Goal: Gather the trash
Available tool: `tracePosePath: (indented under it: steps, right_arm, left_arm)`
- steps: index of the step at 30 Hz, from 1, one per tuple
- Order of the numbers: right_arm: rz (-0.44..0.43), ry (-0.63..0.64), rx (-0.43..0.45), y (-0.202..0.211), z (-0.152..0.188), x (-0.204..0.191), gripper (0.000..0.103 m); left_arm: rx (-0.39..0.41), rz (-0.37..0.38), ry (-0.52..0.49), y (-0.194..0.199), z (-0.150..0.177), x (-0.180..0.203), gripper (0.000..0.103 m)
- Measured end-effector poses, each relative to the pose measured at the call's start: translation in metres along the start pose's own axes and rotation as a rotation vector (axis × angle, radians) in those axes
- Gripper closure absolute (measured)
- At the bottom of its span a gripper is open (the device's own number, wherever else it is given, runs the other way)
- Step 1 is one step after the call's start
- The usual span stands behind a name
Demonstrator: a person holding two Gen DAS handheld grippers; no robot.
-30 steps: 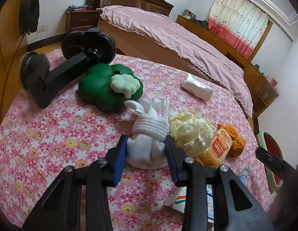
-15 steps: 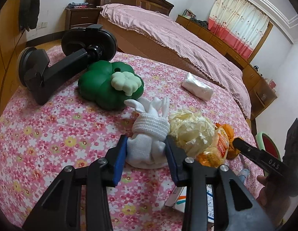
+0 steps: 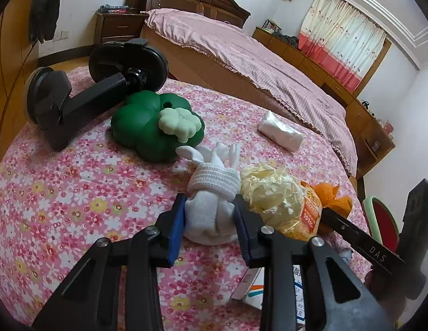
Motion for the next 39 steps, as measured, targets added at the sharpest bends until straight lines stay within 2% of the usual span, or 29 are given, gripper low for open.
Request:
tracePosePath:
  steps: [5, 11, 22, 27, 34, 39]
  right_arm:
    - [0.016, -0.041, 0.043, 0.024, 0.004, 0.003, 0.086]
    - [0.058, -0.038, 0.14, 0.074, 0.009, 0.012, 0.086]
    - [0.114, -0.135, 0.214, 0.132, 0.03, 0.049, 0.086]
    - [0.137, -0.199, 0.251, 0.154, 0.038, 0.072, 0.086]
    - [0.171, -0.27, 0.297, 0.182, 0.053, 0.101, 0.086]
    - [0.178, -0.327, 0.327, 0.199, 0.064, 0.12, 0.086]
  left_arm:
    - [0.026, 0.071, 0.036, 0.011, -0.002, 0.0, 0.072]
    - [0.078, 0.071, 0.023, 0.026, -0.004, 0.004, 0.072]
    - [0.174, 0.054, -0.079, 0.047, -0.002, 0.026, 0.072]
    - [0.156, 0.154, -0.087, 0.055, 0.001, 0.039, 0.072]
    - [0.151, 0.218, -0.162, 0.071, 0.005, 0.075, 0.072]
    - [0.116, 0.268, -0.182, 0.074, 0.017, 0.105, 0.072]
Point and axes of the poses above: each gripper's, at about its wrist camera, not at the fingertips, and y roughly against the way its jaws point, x to its right, z to its underside, the point moved 1 cm from there along -y, roughly the way its jaws point, and after that the axes turned 9 degrees about z, right-handed, at the moved point
